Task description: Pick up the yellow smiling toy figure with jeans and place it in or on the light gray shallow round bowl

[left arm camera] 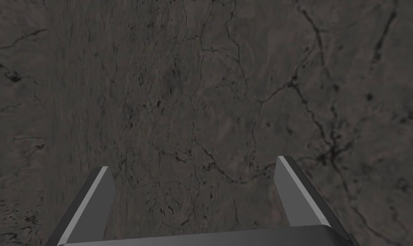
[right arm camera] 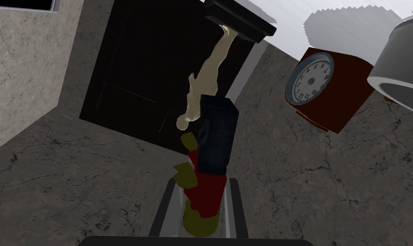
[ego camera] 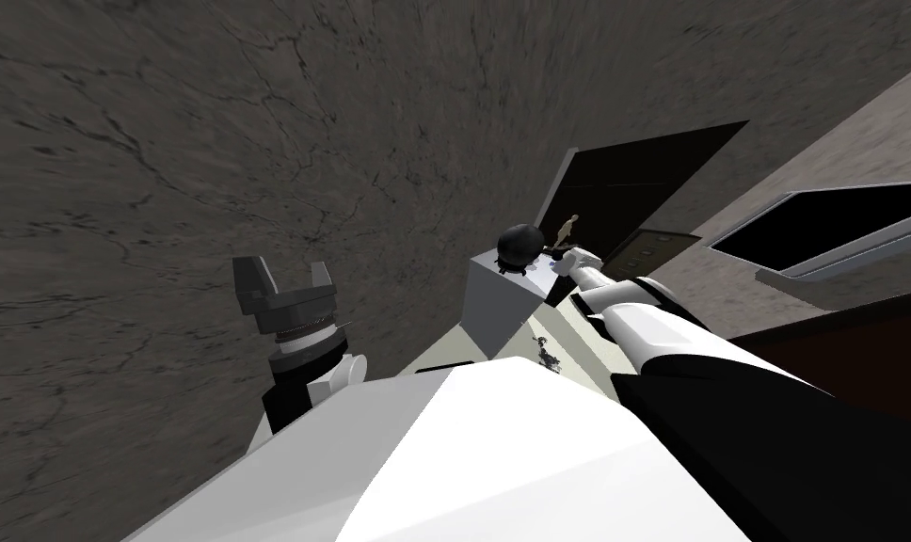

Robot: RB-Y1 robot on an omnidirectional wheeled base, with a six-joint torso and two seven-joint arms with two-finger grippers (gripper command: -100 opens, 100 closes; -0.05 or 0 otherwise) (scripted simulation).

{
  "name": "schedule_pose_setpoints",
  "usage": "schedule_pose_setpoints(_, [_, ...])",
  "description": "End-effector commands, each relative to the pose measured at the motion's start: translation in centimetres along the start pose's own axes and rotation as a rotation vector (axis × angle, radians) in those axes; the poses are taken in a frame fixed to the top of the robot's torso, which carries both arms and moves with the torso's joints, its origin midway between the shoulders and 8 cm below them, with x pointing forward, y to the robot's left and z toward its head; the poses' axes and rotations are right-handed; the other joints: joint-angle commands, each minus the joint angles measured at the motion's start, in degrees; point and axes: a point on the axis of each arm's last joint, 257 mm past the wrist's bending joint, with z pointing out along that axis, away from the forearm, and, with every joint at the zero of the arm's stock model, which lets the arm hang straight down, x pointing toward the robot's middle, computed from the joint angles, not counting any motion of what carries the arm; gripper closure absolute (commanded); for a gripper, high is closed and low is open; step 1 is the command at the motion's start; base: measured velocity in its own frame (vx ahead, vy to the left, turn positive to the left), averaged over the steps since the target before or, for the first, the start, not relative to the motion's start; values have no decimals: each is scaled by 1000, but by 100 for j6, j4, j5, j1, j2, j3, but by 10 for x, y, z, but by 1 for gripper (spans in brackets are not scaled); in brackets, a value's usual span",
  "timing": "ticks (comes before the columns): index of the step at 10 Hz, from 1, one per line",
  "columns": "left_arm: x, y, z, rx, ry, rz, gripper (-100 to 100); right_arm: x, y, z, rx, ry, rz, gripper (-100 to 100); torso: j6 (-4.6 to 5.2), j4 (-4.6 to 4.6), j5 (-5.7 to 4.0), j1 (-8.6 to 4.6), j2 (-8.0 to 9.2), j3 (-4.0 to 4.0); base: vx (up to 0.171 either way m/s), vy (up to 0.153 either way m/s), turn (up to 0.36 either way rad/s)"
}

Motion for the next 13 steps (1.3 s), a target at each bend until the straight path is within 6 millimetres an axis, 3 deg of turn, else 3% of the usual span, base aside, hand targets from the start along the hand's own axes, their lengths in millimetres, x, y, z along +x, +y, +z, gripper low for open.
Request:
schedule_pose_setpoints(1, [0,0,0,0,0,0,0,-6,2,-1,-4,-12,-5,100,0,0,0,0,0,0,6,-17,-32])
schedule_pose_setpoints(2, [0,0,0,0,0,0,0,-40,-5,-2,0,-80,-111,100,-2,-2,3,16,-7,-4,-45,-78,115])
schedule_pose_setpoints(3, [0,0,0,0,0,0,0,-40,-4,-2,0,-80,-112,100,-20,6,18,12,0,2,-56,-129,149])
schedule_pose_setpoints(7, [0,0,0,0,0,0,0,-104,-8,-11,7,-217,-371,100,-16,0,15,-7,-1,-1,-51,-149,148])
schedule_pose_setpoints(9, [0,0,0,0,0,0,0,-104,-8,-11,7,-217,-371,100,-6,-5,12,2,-1,-3,-33,-76,19])
schedule_pose_setpoints(11, [0,0,0,0,0,0,0,-129,-5,-17,10,-282,-519,100,-14,-7,22,31,-11,-9,-32,-68,119])
schedule_pose_setpoints(13, [0,0,0,0,0,0,0,-139,-2,-20,10,-313,-596,100,-16,-10,23,26,-15,-12,-43,-93,94])
